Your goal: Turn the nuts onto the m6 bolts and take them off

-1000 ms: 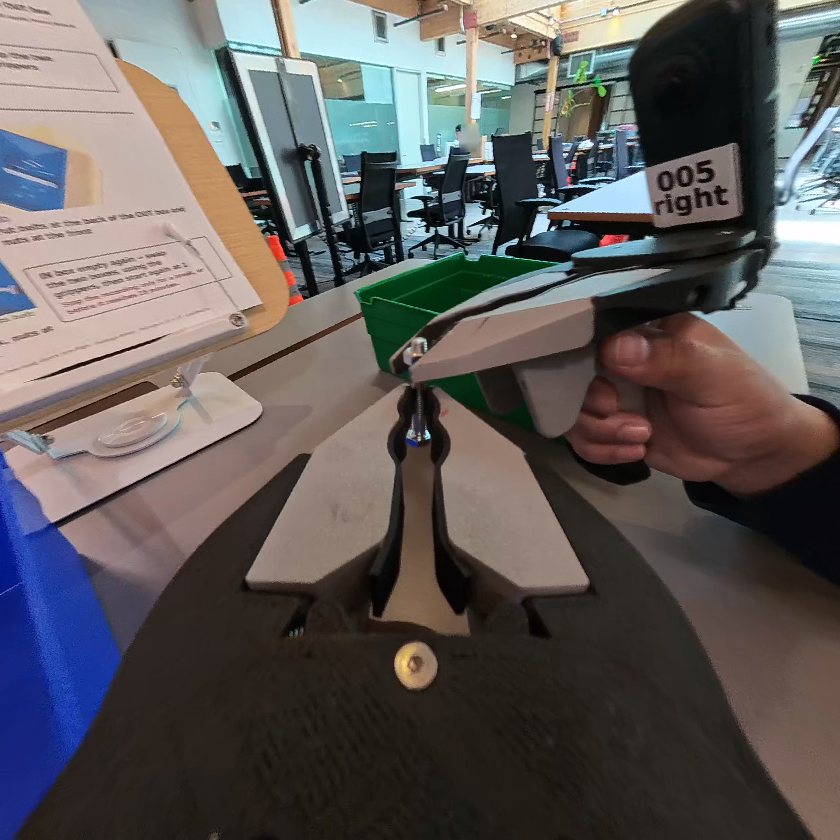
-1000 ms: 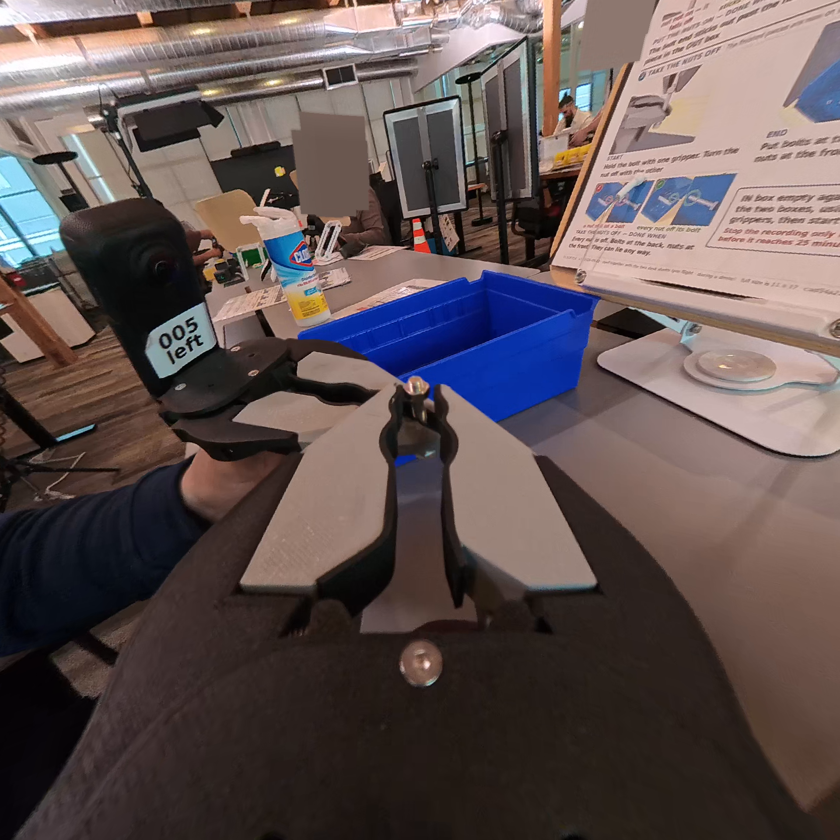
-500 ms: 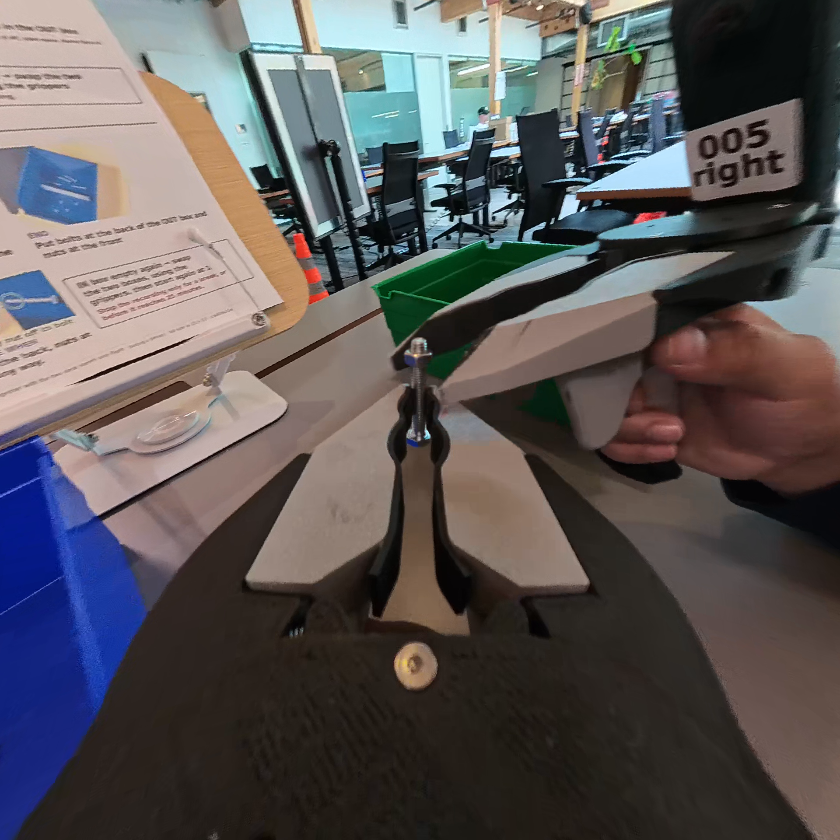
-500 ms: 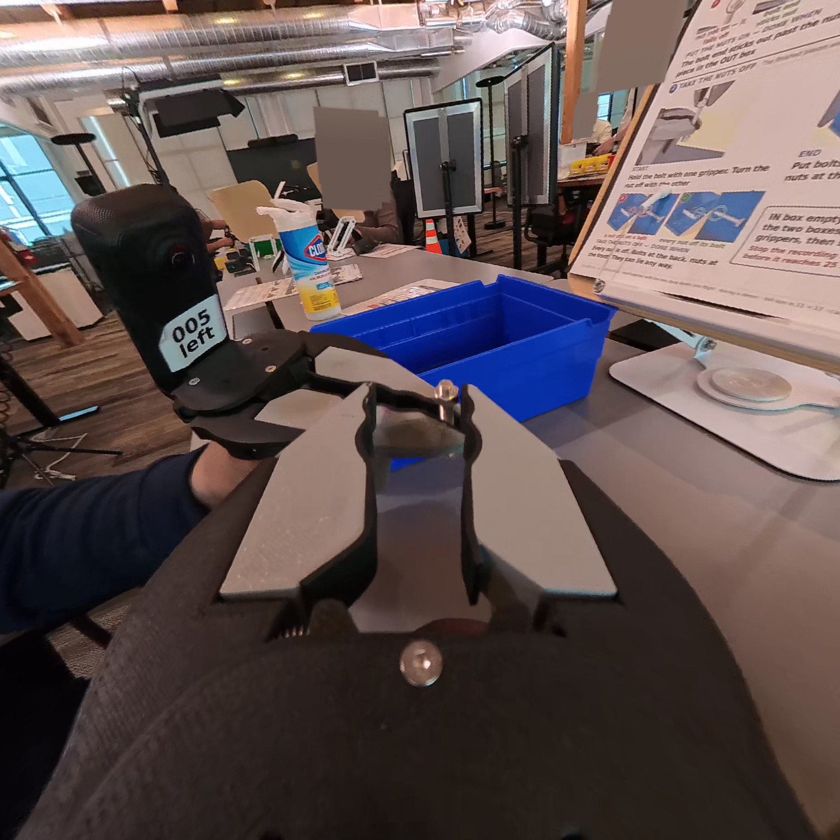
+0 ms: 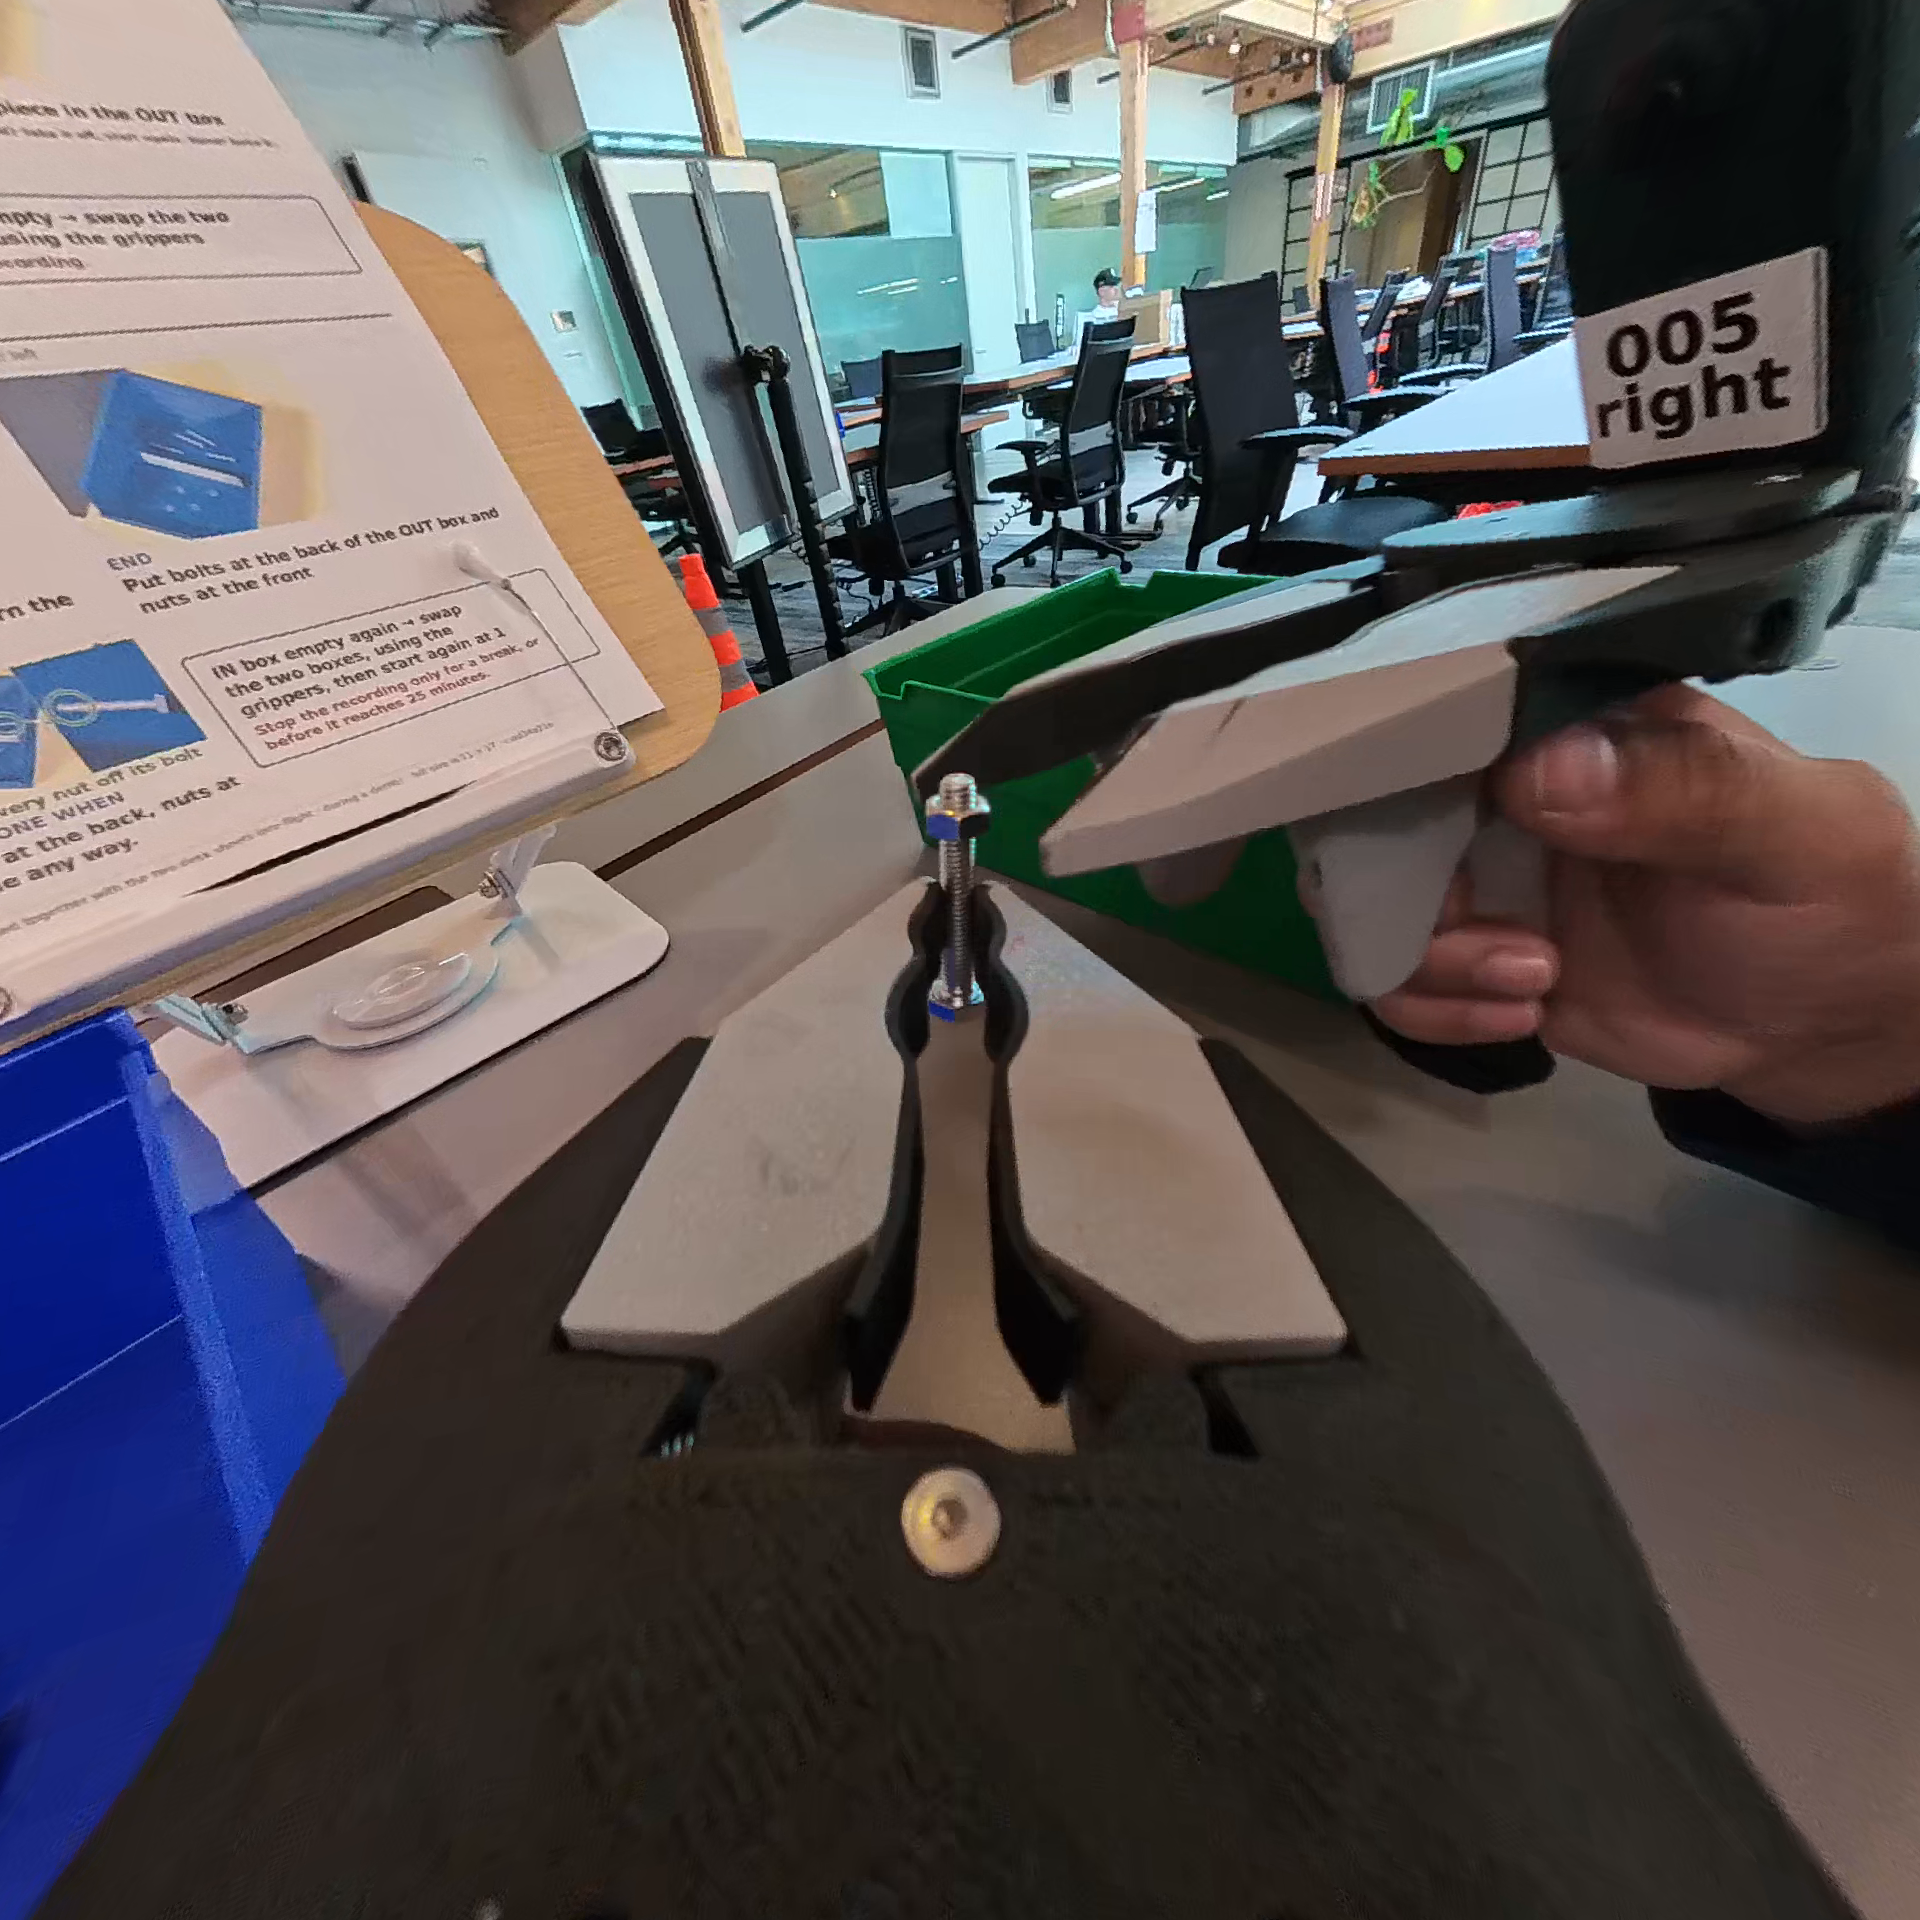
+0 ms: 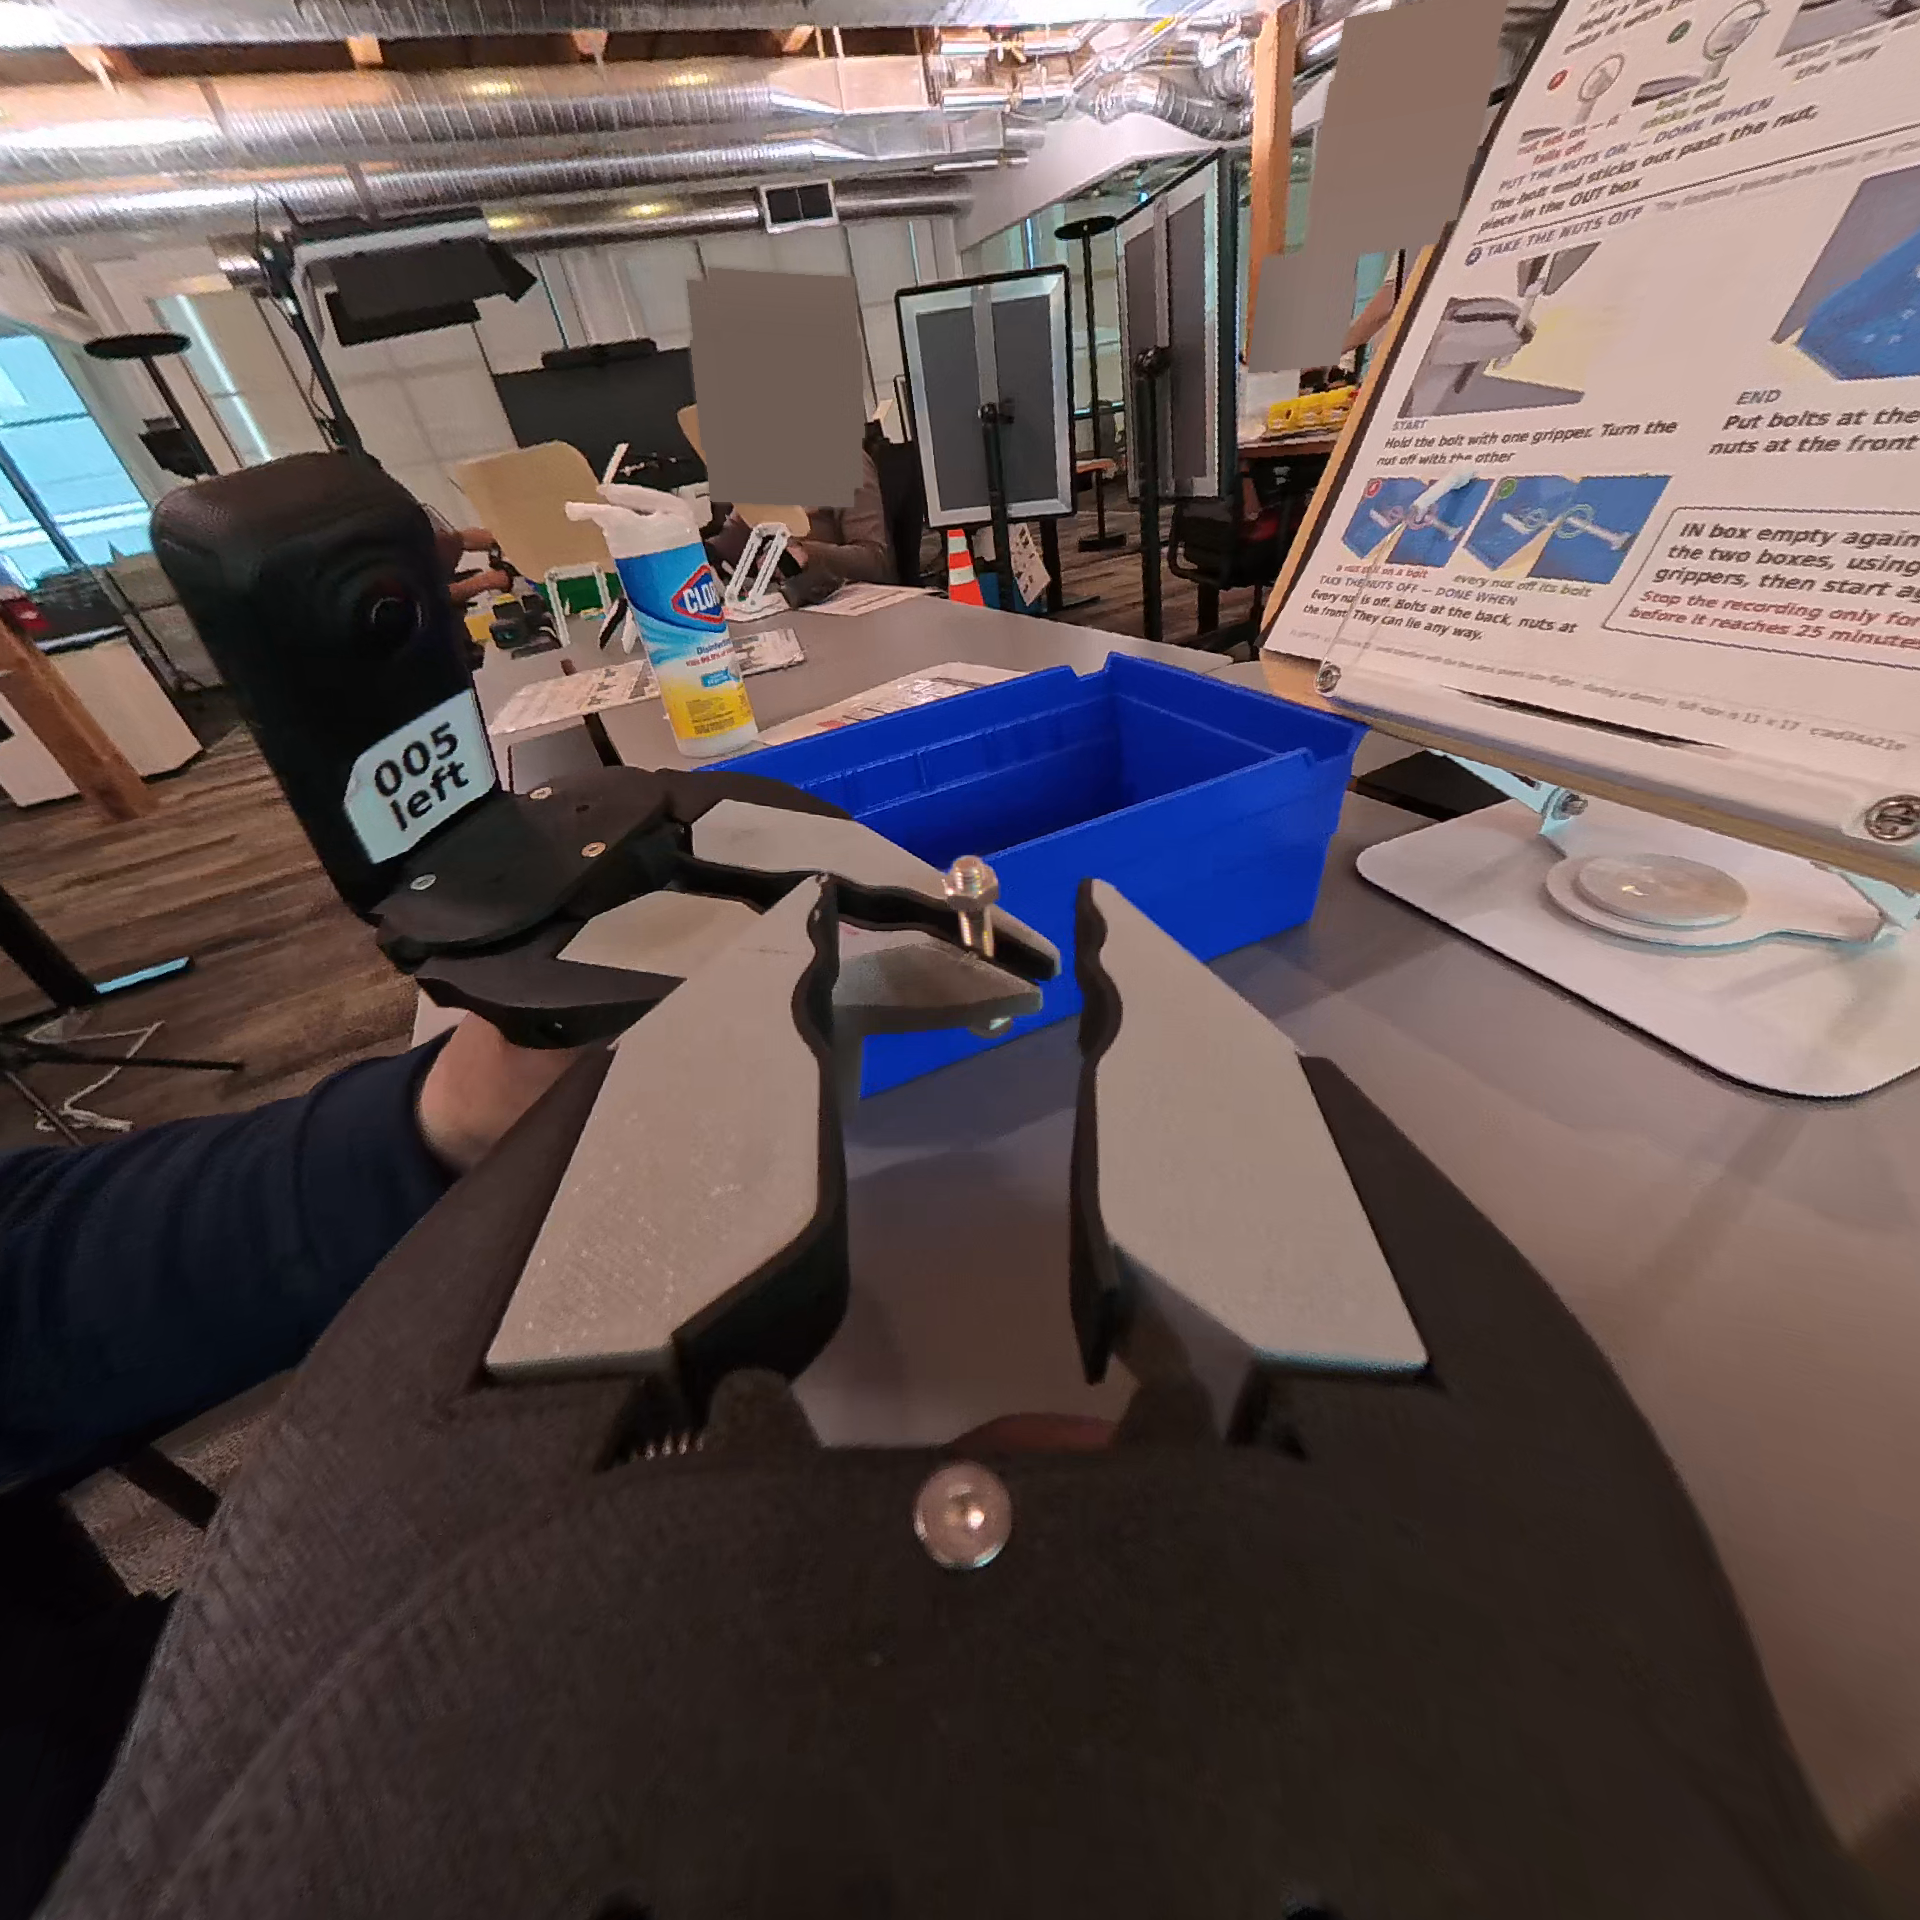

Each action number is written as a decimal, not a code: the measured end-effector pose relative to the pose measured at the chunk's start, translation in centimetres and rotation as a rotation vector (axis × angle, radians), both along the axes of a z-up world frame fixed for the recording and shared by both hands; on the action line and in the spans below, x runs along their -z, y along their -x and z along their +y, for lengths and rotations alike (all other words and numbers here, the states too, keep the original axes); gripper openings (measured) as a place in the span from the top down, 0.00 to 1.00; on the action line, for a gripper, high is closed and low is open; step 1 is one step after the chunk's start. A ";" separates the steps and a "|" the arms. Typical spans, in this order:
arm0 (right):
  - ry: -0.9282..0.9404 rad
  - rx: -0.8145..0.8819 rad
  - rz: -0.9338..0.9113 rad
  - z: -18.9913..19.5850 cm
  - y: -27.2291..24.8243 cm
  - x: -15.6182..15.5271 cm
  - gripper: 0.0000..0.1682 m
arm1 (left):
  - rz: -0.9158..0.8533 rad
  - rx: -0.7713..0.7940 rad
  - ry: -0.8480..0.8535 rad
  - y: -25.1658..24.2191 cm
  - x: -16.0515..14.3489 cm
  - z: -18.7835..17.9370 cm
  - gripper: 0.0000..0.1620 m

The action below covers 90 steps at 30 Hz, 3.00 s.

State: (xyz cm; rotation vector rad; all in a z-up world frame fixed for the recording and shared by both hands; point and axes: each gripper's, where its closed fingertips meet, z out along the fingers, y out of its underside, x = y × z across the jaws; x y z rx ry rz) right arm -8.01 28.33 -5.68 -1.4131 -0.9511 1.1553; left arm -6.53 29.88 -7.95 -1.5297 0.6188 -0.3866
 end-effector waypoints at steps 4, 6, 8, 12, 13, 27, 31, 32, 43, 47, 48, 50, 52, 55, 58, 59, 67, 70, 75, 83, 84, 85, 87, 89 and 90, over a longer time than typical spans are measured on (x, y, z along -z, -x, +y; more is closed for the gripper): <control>-0.026 0.090 -0.030 1.0 -0.2 0.3 0.79 | 0.020 0.022 -0.015 -0.7 -0.1 -0.5 0.99; -0.046 0.134 -0.052 1.6 -0.6 0.5 0.79 | 0.026 -0.001 -0.016 -0.4 0.0 -0.2 0.99; -0.041 0.167 -0.057 2.2 -1.2 0.6 0.78 | 0.003 -0.016 -0.003 0.2 -0.1 0.0 0.99; -0.042 0.178 -0.022 2.4 -1.7 0.0 0.82 | -0.026 -0.015 0.005 0.7 -0.4 0.1 0.99; -0.044 0.130 0.013 1.6 -1.4 -0.6 0.79 | -0.019 -0.011 0.005 0.5 -0.3 0.0 0.99; -0.027 0.119 0.041 1.5 -1.6 -0.9 0.81 | -0.032 -0.012 -0.003 0.6 -0.6 0.0 0.99; -0.059 0.051 0.028 -0.1 -0.4 -0.9 0.82 | -0.018 -0.008 -0.006 0.3 -0.4 -0.1 0.99; -0.068 0.052 0.017 -0.2 -0.2 -0.7 0.82 | -0.017 -0.001 -0.007 0.1 -0.4 -0.2 0.99; -0.049 0.140 0.009 1.6 -1.3 -0.6 0.86 | -0.025 -0.007 -0.017 0.3 -0.7 -0.2 0.99; -0.046 0.134 0.031 1.5 -1.5 -0.9 0.86 | -0.040 -0.017 -0.017 0.7 -0.9 -0.1 0.99; -0.046 0.097 0.048 0.8 -1.2 -1.1 0.86 | -0.033 -0.016 -0.015 0.6 -0.8 -0.1 0.99; -0.055 0.059 0.053 -0.1 -0.6 -1.2 0.85 | -0.023 -0.015 -0.015 0.4 -0.6 -0.1 0.99; -0.073 0.046 0.027 -0.6 0.0 -0.9 0.86 | -0.020 -0.007 -0.012 0.3 -0.5 -0.2 0.99; -0.080 0.032 0.016 -1.0 0.5 -0.7 0.84 | -0.027 0.028 -0.021 -0.4 -0.7 -0.6 0.99; -0.072 0.000 0.033 -1.3 0.7 -0.9 0.80 | -0.006 0.064 -0.019 -1.5 -0.4 -1.1 0.99; -0.077 0.006 0.041 -1.2 0.5 -1.1 0.81 | 0.006 0.069 -0.018 -1.8 -0.2 -1.1 0.99; -0.060 0.076 0.027 0.2 -0.3 -0.8 0.83 | -0.004 0.036 -0.020 -0.9 -0.3 -0.7 0.99; -0.080 0.132 -0.017 0.8 -0.4 -0.3 0.86 | 0.015 0.028 -0.024 -1.0 -0.2 -0.7 0.99; -0.057 0.137 -0.015 1.3 -1.1 -0.2 0.84 | 0.004 -0.001 -0.011 0.0 -0.3 -0.3 0.99; -0.074 0.029 0.054 -0.5 -0.7 -1.3 0.88 | -0.015 0.009 -0.012 0.0 -0.5 -0.4 0.99; -0.080 0.010 0.051 -0.9 -0.4 -1.3 0.88 | -0.015 0.016 -0.011 -0.2 -0.5 -0.4 0.99; -0.083 0.008 0.046 -1.0 -0.3 -1.2 0.86 | -0.014 0.015 -0.010 -0.2 -0.4 -0.4 0.99; -0.081 0.013 0.038 -0.9 -0.2 -1.1 0.86 | -0.013 0.023 -0.009 -0.4 -0.4 -0.5 0.99; -0.069 0.011 0.045 -0.8 -0.2 -1.1 0.87 | -0.014 0.036 -0.008 -0.7 -0.3 -0.6 0.99; -0.065 0.006 0.047 -0.8 -0.2 -1.1 0.88 | -0.009 0.044 -0.010 -0.9 -0.3 -0.7 0.99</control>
